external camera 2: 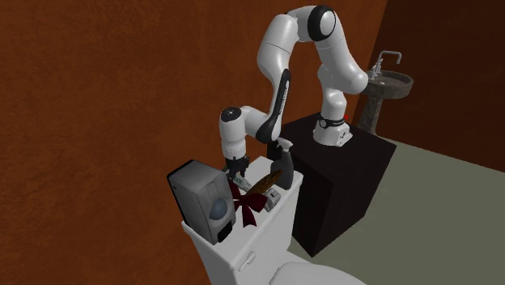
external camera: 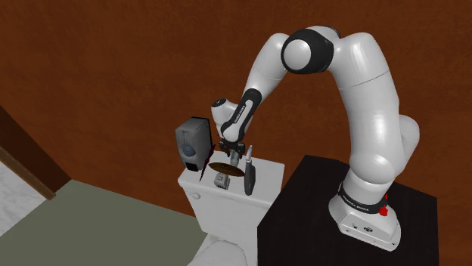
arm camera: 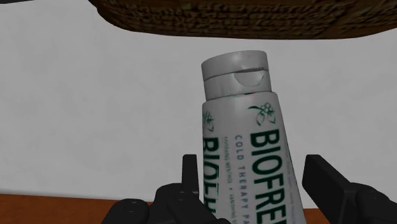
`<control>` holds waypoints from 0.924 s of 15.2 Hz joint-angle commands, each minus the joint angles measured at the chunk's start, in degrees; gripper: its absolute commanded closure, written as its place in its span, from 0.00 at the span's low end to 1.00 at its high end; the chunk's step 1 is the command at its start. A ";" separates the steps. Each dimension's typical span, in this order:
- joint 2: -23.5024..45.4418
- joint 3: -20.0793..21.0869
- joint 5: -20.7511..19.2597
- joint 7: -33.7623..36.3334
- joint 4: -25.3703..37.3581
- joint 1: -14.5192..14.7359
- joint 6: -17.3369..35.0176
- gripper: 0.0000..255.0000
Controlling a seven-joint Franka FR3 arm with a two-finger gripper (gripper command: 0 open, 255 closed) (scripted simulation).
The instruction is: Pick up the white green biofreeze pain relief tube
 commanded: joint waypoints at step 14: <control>-6.02 1.85 2.33 -1.97 -1.35 -1.35 -4.58 1.00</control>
